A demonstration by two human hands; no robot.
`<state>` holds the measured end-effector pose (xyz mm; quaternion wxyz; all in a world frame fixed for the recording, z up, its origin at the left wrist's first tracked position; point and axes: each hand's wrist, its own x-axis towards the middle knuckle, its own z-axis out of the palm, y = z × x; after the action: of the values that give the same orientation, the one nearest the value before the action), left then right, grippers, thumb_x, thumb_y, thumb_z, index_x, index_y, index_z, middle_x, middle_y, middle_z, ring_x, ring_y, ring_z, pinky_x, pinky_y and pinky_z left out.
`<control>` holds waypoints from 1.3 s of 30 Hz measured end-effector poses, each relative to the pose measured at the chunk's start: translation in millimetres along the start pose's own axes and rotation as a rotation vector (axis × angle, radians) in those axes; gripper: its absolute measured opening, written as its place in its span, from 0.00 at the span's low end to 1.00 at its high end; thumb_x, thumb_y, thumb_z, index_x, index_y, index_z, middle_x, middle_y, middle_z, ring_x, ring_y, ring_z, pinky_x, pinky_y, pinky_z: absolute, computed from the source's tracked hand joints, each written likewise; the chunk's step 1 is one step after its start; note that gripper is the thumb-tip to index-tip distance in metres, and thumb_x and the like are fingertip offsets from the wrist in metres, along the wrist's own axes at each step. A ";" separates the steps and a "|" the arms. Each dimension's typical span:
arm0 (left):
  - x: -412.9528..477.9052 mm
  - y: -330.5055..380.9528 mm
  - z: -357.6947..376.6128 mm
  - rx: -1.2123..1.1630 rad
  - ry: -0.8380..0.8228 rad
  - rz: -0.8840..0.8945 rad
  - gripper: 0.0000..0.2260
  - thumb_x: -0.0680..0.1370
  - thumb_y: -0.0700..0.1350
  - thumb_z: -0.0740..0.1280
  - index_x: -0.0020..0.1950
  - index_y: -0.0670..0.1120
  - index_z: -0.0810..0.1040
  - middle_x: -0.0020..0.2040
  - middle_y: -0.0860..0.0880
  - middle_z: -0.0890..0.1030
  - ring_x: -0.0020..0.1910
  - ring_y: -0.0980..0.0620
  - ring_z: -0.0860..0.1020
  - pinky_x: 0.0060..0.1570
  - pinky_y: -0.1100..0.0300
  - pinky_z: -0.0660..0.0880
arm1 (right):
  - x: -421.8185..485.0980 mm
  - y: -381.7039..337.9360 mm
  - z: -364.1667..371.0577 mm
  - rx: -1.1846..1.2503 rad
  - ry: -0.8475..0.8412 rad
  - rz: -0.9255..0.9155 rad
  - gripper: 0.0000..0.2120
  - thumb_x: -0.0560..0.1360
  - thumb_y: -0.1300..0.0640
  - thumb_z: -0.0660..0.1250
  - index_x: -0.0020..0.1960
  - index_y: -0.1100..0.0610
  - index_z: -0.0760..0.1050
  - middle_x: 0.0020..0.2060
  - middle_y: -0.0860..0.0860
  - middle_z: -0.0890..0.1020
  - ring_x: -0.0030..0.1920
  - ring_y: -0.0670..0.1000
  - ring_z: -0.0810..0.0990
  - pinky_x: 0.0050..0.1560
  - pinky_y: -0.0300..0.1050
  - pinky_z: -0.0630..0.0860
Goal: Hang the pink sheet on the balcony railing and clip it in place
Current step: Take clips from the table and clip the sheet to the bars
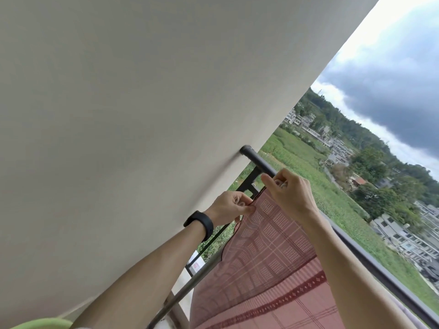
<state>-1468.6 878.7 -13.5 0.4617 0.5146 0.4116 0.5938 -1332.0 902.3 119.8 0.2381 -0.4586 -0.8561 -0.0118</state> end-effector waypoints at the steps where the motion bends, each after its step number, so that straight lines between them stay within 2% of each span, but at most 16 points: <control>1: 0.1 -3.0 1.4 0.024 0.040 0.012 0.09 0.74 0.46 0.75 0.50 0.42 0.81 0.38 0.51 0.78 0.33 0.58 0.76 0.36 0.60 0.75 | 2.2 -2.6 -1.3 0.027 0.043 0.027 0.20 0.77 0.38 0.64 0.40 0.54 0.71 0.31 0.48 0.76 0.28 0.49 0.68 0.32 0.45 0.69; 3: -1.6 -7.0 6.2 0.048 0.108 0.016 0.09 0.74 0.47 0.75 0.49 0.45 0.82 0.39 0.53 0.79 0.38 0.58 0.76 0.43 0.63 0.75 | 6.9 -12.0 -6.7 0.071 0.034 0.097 0.22 0.80 0.36 0.58 0.44 0.56 0.67 0.34 0.49 0.71 0.32 0.49 0.64 0.35 0.44 0.64; 5: -3.3 -8.1 11.4 0.016 0.139 0.004 0.07 0.75 0.46 0.74 0.50 0.45 0.81 0.37 0.54 0.78 0.34 0.60 0.74 0.36 0.69 0.71 | 10.5 -21.7 -12.3 0.093 -0.030 0.154 0.21 0.81 0.38 0.55 0.49 0.57 0.66 0.35 0.49 0.69 0.33 0.48 0.64 0.33 0.44 0.63; 7: -4.8 -5.6 15.1 -0.015 0.134 -0.012 0.06 0.76 0.44 0.73 0.51 0.45 0.80 0.35 0.54 0.77 0.29 0.60 0.72 0.33 0.66 0.70 | 15.2 -25.4 -12.8 0.113 -0.033 0.179 0.21 0.81 0.38 0.55 0.51 0.58 0.67 0.36 0.50 0.72 0.33 0.48 0.67 0.32 0.43 0.65; 10: -7.6 7.2 16.7 -0.068 0.068 -0.028 0.07 0.75 0.43 0.71 0.52 0.47 0.80 0.41 0.53 0.80 0.30 0.61 0.75 0.32 0.66 0.70 | 17.3 -22.5 -10.0 0.234 0.002 0.217 0.30 0.80 0.35 0.54 0.52 0.63 0.75 0.36 0.54 0.77 0.35 0.52 0.74 0.36 0.44 0.71; 13: -8.9 28.4 18.2 -0.112 0.004 0.010 0.10 0.76 0.48 0.72 0.57 0.50 0.80 0.44 0.52 0.81 0.30 0.62 0.76 0.31 0.67 0.70 | 11.9 -20.2 -13.0 0.319 0.001 0.306 0.40 0.81 0.35 0.49 0.54 0.72 0.78 0.33 0.58 0.77 0.34 0.56 0.74 0.40 0.48 0.72; 15: -5.2 36.7 17.5 -0.031 0.051 0.071 0.14 0.76 0.52 0.73 0.58 0.47 0.81 0.44 0.52 0.82 0.36 0.60 0.78 0.37 0.63 0.74 | 9.4 -20.4 -16.3 0.309 0.000 0.300 0.43 0.82 0.36 0.45 0.51 0.76 0.77 0.37 0.68 0.78 0.37 0.67 0.77 0.46 0.55 0.76; 17: -1.9 39.8 17.5 0.038 0.105 0.129 0.13 0.75 0.52 0.73 0.54 0.46 0.83 0.45 0.49 0.84 0.38 0.56 0.79 0.41 0.57 0.77 | 10.1 -17.3 -19.2 0.324 -0.010 0.284 0.40 0.82 0.37 0.44 0.42 0.71 0.75 0.30 0.63 0.74 0.30 0.60 0.72 0.40 0.51 0.72; 20: -0.7 37.8 17.6 0.005 0.140 0.114 0.11 0.73 0.51 0.75 0.51 0.46 0.84 0.36 0.48 0.82 0.29 0.54 0.75 0.36 0.52 0.77 | 12.8 -9.6 -22.5 0.383 -0.073 0.284 0.21 0.84 0.45 0.51 0.46 0.61 0.69 0.34 0.53 0.69 0.34 0.51 0.65 0.40 0.50 0.65; 21: -0.8 37.7 17.6 -0.041 0.136 0.089 0.11 0.73 0.50 0.76 0.51 0.45 0.84 0.36 0.48 0.81 0.28 0.54 0.75 0.34 0.54 0.76 | 12.8 -9.3 -24.3 0.403 -0.098 0.273 0.15 0.83 0.48 0.53 0.46 0.58 0.69 0.36 0.53 0.72 0.35 0.51 0.66 0.43 0.52 0.66; 23: -1.3 39.5 17.8 -0.135 0.118 0.039 0.12 0.73 0.46 0.76 0.53 0.41 0.83 0.36 0.49 0.81 0.26 0.56 0.75 0.29 0.61 0.74 | 13.2 -11.9 -27.1 0.371 -0.166 0.216 0.12 0.83 0.53 0.56 0.47 0.58 0.74 0.40 0.54 0.79 0.38 0.50 0.73 0.46 0.51 0.71; 25: -1.9 41.5 17.6 -0.207 0.112 0.004 0.13 0.73 0.42 0.76 0.54 0.39 0.82 0.35 0.50 0.81 0.24 0.58 0.74 0.26 0.66 0.71 | 14.5 -14.4 -28.5 0.317 -0.204 0.192 0.07 0.82 0.52 0.63 0.53 0.55 0.76 0.47 0.52 0.83 0.44 0.48 0.79 0.50 0.49 0.77; 27: -3.6 42.6 18.2 -0.249 0.114 -0.006 0.12 0.73 0.40 0.76 0.54 0.38 0.82 0.33 0.52 0.81 0.22 0.59 0.74 0.24 0.67 0.70 | 14.5 -15.3 -31.6 0.327 -0.142 0.181 0.13 0.76 0.52 0.71 0.59 0.54 0.76 0.50 0.49 0.83 0.48 0.48 0.82 0.53 0.48 0.79; 30: -3.0 38.6 17.5 -0.231 0.146 0.017 0.09 0.72 0.42 0.77 0.51 0.42 0.84 0.32 0.53 0.82 0.24 0.58 0.75 0.26 0.65 0.72 | 14.6 -15.7 -39.4 0.416 -0.016 0.177 0.17 0.67 0.54 0.80 0.54 0.53 0.81 0.44 0.46 0.86 0.45 0.46 0.85 0.51 0.42 0.80; 35: 0.2 40.1 15.8 -0.042 0.237 0.078 0.06 0.71 0.49 0.78 0.46 0.51 0.86 0.37 0.55 0.84 0.33 0.61 0.79 0.36 0.66 0.76 | 15.3 -16.0 -47.8 0.336 0.038 0.100 0.13 0.64 0.53 0.81 0.48 0.51 0.85 0.41 0.42 0.87 0.42 0.39 0.85 0.41 0.26 0.75; 39: -1.3 40.0 17.6 -0.007 0.276 0.107 0.04 0.71 0.50 0.77 0.43 0.57 0.84 0.40 0.55 0.85 0.40 0.59 0.81 0.44 0.65 0.79 | 21.5 -22.4 -50.8 0.283 0.033 0.079 0.09 0.66 0.53 0.80 0.47 0.50 0.87 0.41 0.42 0.87 0.42 0.37 0.84 0.45 0.29 0.78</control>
<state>-1456.0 868.3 27.1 0.3699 0.4477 0.4412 0.6842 -1339.5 894.0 178.2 0.3148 -0.4534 -0.8265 0.1110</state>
